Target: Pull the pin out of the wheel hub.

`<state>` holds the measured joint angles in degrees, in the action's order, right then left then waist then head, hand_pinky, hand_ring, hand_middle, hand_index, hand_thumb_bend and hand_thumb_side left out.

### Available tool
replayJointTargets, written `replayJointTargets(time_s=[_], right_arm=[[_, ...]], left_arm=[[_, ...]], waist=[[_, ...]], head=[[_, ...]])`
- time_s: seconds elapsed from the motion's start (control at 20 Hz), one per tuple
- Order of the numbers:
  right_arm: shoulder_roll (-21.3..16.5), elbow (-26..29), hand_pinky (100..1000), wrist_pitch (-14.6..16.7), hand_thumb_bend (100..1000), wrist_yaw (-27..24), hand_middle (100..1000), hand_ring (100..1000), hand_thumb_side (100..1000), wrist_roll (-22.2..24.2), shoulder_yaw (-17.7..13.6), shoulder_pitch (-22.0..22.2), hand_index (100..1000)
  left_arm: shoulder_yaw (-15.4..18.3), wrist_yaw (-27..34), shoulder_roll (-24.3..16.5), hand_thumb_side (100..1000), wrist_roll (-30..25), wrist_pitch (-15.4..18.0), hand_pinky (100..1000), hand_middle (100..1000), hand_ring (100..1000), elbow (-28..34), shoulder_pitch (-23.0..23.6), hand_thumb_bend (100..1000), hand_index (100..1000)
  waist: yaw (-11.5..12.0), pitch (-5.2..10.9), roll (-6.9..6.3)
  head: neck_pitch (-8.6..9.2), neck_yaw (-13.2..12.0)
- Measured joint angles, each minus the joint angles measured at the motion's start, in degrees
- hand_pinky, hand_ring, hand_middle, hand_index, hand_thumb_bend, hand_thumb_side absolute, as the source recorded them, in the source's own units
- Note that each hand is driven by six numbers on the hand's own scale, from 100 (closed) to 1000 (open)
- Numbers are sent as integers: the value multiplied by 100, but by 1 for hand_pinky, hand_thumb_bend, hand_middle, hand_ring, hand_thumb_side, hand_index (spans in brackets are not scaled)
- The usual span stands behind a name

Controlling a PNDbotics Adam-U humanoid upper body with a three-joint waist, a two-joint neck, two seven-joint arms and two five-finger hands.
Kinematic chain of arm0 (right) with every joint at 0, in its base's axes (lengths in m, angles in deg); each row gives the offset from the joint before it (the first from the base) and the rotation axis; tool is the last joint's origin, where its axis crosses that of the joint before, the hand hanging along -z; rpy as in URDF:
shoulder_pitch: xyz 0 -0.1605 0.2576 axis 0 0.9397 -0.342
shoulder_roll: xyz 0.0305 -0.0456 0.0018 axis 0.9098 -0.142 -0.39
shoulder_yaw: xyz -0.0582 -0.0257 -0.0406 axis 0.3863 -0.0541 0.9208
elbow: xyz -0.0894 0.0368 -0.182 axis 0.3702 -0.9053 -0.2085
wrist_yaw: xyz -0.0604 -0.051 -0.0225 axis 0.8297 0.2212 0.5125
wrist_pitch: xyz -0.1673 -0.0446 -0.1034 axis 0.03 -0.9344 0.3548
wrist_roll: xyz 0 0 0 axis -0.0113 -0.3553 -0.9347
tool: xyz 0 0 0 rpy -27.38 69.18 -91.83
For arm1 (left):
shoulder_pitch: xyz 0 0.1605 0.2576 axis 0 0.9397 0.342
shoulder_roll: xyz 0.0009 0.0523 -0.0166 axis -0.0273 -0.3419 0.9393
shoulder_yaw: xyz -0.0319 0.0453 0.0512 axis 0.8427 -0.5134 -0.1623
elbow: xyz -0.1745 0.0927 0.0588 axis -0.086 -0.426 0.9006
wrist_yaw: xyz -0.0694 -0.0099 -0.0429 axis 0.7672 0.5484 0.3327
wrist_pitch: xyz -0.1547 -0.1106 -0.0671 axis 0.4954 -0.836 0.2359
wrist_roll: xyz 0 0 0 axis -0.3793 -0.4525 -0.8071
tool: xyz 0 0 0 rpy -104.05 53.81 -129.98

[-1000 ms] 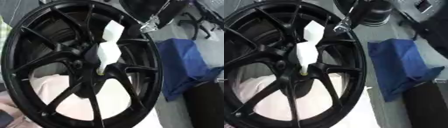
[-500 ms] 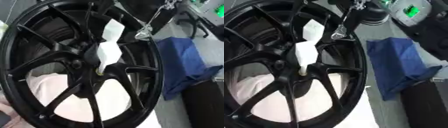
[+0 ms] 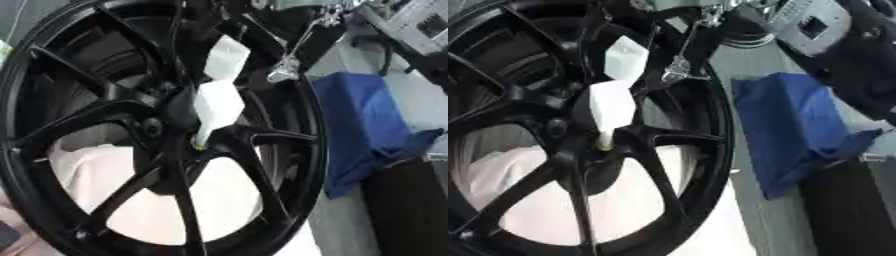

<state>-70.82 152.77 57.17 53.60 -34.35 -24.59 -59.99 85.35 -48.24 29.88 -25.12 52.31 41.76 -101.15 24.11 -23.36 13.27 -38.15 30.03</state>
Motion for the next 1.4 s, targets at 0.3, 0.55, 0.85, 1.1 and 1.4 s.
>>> replayJointTargets(time_s=[0.3, 0.55, 0.85, 1.1, 1.4], right_arm=[[3, 0, 873, -82, 465, 113, 781, 845, 117, 36, 79, -39, 852], [6, -3, 871, -137, 458, 213, 780, 845, 106, 116, 140, -78, 847], [18, -145, 870, -147, 444, 345, 774, 844, 100, 156, 141, -78, 837], [60, -248, 869, -147, 438, 360, 773, 844, 100, 157, 141, -80, 835], [86, -335, 870, -151, 429, 386, 746, 839, 100, 161, 141, -86, 813]], left_arm=[[0, -3, 4, 606, 0, -3, 693, 461, 437, 0, -1, 337, 716], [-1, -6, 7, 606, 1, -5, 694, 461, 436, 0, -1, 335, 716], [-1, -7, 12, 608, 9, -13, 695, 461, 436, 0, 0, 334, 716], [-1, -7, 41, 609, 15, -18, 696, 460, 435, 0, 0, 332, 716], [-1, -8, 57, 610, 16, -19, 697, 460, 435, 0, 0, 330, 716]], waist=[[38, -32, 27], [60, -42, 27], [61, -64, 27], [61, -67, 27], [71, -73, 27]], head=[[6, 40], [51, 69], [55, 84], [56, 91], [74, 114]])
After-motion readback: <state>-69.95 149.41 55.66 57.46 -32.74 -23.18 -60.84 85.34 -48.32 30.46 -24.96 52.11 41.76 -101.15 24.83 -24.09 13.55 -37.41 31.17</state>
